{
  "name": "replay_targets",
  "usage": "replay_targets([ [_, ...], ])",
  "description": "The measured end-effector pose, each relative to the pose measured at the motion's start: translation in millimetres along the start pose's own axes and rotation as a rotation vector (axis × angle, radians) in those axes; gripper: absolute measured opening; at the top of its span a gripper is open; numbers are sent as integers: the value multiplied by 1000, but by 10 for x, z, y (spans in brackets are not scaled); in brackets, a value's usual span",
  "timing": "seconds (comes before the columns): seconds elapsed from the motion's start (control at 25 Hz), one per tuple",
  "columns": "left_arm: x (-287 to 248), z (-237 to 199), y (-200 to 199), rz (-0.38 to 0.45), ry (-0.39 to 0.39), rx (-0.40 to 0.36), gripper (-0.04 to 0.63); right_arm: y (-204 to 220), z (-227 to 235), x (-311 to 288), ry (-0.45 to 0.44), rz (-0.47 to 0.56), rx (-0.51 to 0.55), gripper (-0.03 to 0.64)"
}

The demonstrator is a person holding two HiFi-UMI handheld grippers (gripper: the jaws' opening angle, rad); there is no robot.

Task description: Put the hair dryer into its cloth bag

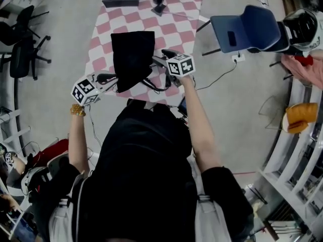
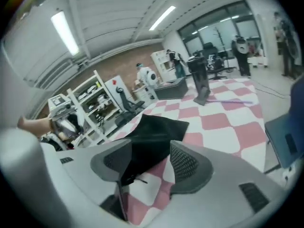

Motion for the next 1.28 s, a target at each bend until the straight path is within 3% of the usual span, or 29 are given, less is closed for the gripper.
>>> replay_targets([
  [0.08, -185, -253, -189, 138, -116, 74, 54, -42, 203, -187, 68, 34, -122, 261],
  [0.16, -409, -374, -236, 168, -173, 106, 54, -13, 283, -393, 72, 28, -226, 261],
  [0.24, -631, -458, -205, 141, -210, 119, 54, 56, 312, -565, 69, -15, -284, 261],
  [0.44, -928, -473, -11, 28, -232, 130, 54, 109, 271, -746, 82, -144, -255, 219],
  [0.56, -947, -462, 45, 10, -253, 134, 54, 70, 178, -796, 30, -166, -253, 62],
  [0.64, -936, -465, 71, -12, -273, 126, 54, 63, 98, -832, 16, -172, -242, 23],
  [0.76, -920, -465, 115, -63, -302, 77, 54, 135, -62, -847, 35, -220, -105, 20],
  [0.88, -907, -451, 122, -57, -315, 52, 54, 333, -234, -833, 40, -300, 66, 21],
  [1.0, -878, -410, 160, -36, -309, 63, 54, 642, -527, -820, -68, -393, 169, 21],
  [1.12, -849, -371, 197, -19, -301, 94, 54, 791, -756, -782, -186, -401, 194, 21],
  [1.28, -886, -271, 263, -41, -289, 76, 54, 855, -846, -684, -225, -377, 278, 21],
])
Point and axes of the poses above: the fingertips, and each gripper's own axes: x backward along the fingers, z to its right, y out of its underside, the point moved 1 cm from there along x, backward along the fingers, and after that the axes turned 2 degrees about -z, right-handed, at the moved point
